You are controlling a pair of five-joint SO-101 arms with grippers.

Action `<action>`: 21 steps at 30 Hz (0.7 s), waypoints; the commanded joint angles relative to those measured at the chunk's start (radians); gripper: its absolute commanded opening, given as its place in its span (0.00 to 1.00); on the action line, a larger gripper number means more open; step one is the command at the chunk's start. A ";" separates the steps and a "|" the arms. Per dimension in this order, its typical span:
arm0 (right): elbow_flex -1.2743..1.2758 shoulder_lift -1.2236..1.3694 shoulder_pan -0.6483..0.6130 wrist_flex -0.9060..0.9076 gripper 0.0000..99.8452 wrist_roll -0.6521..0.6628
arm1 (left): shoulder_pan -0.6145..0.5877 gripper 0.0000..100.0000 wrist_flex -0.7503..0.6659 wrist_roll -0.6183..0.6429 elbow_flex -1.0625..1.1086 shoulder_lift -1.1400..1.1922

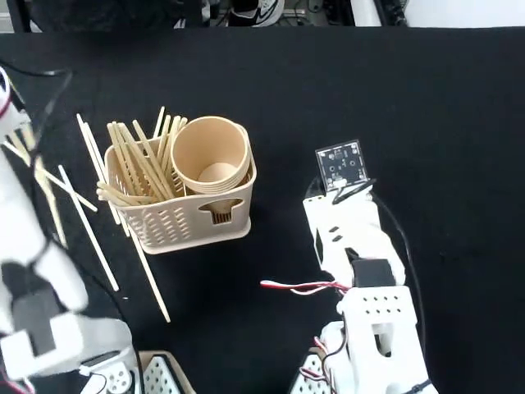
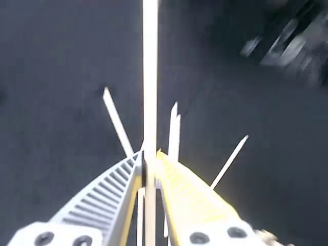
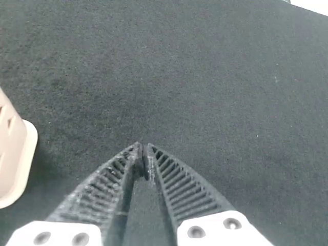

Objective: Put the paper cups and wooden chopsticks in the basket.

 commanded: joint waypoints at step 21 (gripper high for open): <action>-0.015 -0.008 0.009 -0.017 0.01 0.009 | 0.432 0.03 -0.048 -0.006 0.151 -0.638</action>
